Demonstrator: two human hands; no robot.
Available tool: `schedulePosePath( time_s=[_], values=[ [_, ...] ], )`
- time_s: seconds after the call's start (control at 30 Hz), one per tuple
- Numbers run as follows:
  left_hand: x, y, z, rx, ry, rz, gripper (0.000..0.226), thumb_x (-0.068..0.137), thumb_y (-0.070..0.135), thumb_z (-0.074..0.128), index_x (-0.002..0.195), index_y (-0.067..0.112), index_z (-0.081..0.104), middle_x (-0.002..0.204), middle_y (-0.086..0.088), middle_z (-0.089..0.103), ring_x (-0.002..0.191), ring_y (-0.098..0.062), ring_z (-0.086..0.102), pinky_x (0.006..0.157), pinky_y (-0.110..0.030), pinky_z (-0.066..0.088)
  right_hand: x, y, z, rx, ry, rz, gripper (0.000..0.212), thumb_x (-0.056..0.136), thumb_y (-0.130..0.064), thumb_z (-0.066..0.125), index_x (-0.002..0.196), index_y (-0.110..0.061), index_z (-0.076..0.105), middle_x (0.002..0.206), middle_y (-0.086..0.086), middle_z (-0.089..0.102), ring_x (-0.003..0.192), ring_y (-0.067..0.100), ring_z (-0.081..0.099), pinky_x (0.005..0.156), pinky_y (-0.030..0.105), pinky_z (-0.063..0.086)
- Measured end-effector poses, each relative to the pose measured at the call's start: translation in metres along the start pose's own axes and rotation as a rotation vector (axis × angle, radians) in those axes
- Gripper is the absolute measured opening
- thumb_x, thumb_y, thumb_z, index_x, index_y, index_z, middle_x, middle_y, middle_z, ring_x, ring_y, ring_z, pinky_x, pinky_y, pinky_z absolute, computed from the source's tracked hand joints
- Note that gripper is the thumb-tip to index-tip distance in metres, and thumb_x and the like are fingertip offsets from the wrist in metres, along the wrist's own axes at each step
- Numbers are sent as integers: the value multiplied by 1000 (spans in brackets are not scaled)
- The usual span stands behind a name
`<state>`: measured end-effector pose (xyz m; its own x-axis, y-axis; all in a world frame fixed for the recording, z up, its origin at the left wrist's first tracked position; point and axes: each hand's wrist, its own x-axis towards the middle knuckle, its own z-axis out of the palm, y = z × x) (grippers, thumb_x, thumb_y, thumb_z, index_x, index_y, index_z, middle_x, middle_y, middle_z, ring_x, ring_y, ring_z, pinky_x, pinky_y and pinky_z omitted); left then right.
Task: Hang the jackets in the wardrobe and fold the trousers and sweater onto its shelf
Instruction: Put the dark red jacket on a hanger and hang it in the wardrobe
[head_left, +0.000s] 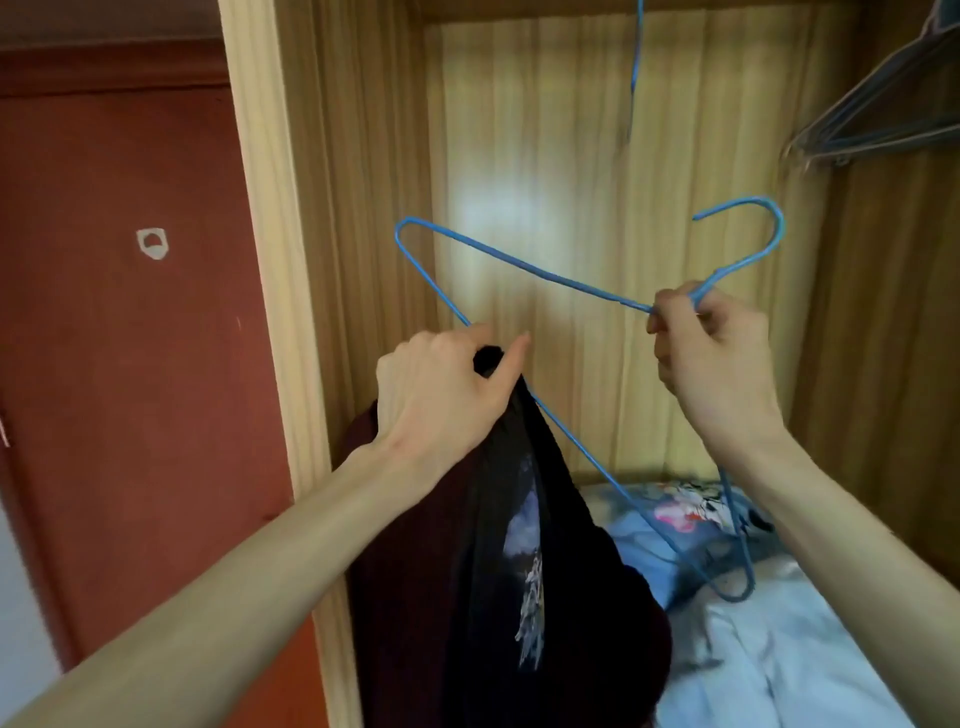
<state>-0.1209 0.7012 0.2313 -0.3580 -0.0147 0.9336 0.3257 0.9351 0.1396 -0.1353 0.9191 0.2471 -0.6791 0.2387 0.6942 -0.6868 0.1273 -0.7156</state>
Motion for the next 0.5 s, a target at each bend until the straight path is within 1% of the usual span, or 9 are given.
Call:
schedulePosePath(
  time_s=[0.07, 0.13, 0.2, 0.27, 0.3, 0.37, 0.43, 0.47, 0.5],
  values=[
    [-20, -1, -1, -15, -28, -15, 60, 94, 65, 48, 61, 16, 43, 46, 1, 47, 52, -27, 54, 52, -31, 33, -25, 10, -17, 49, -20, 43, 29, 93, -29, 55, 67, -16, 55, 43, -12, 37, 39, 6, 30, 42, 19, 26],
    [-40, -1, -3, -32, -66, -31, 61, 93, 67, 48, 61, 15, 46, 46, 1, 47, 52, -25, 54, 52, -30, 33, -47, 21, -36, 95, -37, 68, 36, 101, -26, 56, 67, -15, 54, 43, -12, 34, 39, 4, 27, 39, 16, 25],
    [-59, -1, -7, -64, -101, -47, 60, 92, 66, 51, 61, 15, 48, 46, 2, 47, 52, -22, 53, 52, -30, 34, -63, 31, -55, 135, -42, 97, 40, 102, -27, 60, 63, -20, 54, 44, -11, 32, 38, 5, 25, 37, 14, 25],
    [-75, -1, -13, -105, -141, -66, 58, 91, 63, 55, 60, 15, 45, 47, 1, 45, 52, -22, 50, 53, -31, 38, -72, 40, -74, 207, -69, 141, 45, 102, -26, 64, 60, -19, 50, 45, -10, 30, 36, 6, 22, 36, 10, 25],
    [-82, -1, -17, -118, -167, -79, 57, 90, 62, 56, 60, 15, 46, 48, 1, 46, 53, -22, 51, 54, -32, 42, -75, 44, -84, 246, -102, 157, 47, 104, -25, 63, 61, -15, 48, 45, -9, 29, 35, 6, 21, 37, 10, 22],
    [-94, -1, -24, -116, -211, -107, 56, 91, 60, 58, 61, 14, 49, 49, 1, 49, 54, -20, 53, 56, -32, 45, -76, 52, -103, 313, -221, 199, 54, 104, -29, 61, 63, -5, 36, 47, -7, 27, 36, 7, 19, 38, 13, 15],
    [-103, 0, -29, -96, -239, -143, 54, 93, 57, 61, 61, 14, 50, 49, 3, 48, 54, -18, 53, 55, -30, 38, -79, 59, -123, 389, -375, 276, 58, 98, -37, 64, 63, -8, 28, 49, -8, 25, 37, 5, 19, 38, 15, 12],
    [-106, 1, -32, -97, -255, -170, 53, 94, 55, 62, 61, 14, 51, 48, 4, 47, 53, -17, 51, 55, -30, 35, -82, 61, -132, 424, -441, 326, 59, 93, -41, 69, 62, -12, 29, 49, -10, 26, 37, 4, 19, 37, 14, 13],
    [-107, 1, -34, -106, -273, -203, 52, 95, 53, 63, 62, 14, 54, 48, 4, 44, 52, -17, 48, 55, -31, 34, -84, 64, -141, 444, -505, 379, 59, 88, -46, 75, 60, -14, 34, 49, -11, 27, 37, 2, 20, 37, 11, 15]
  ],
)
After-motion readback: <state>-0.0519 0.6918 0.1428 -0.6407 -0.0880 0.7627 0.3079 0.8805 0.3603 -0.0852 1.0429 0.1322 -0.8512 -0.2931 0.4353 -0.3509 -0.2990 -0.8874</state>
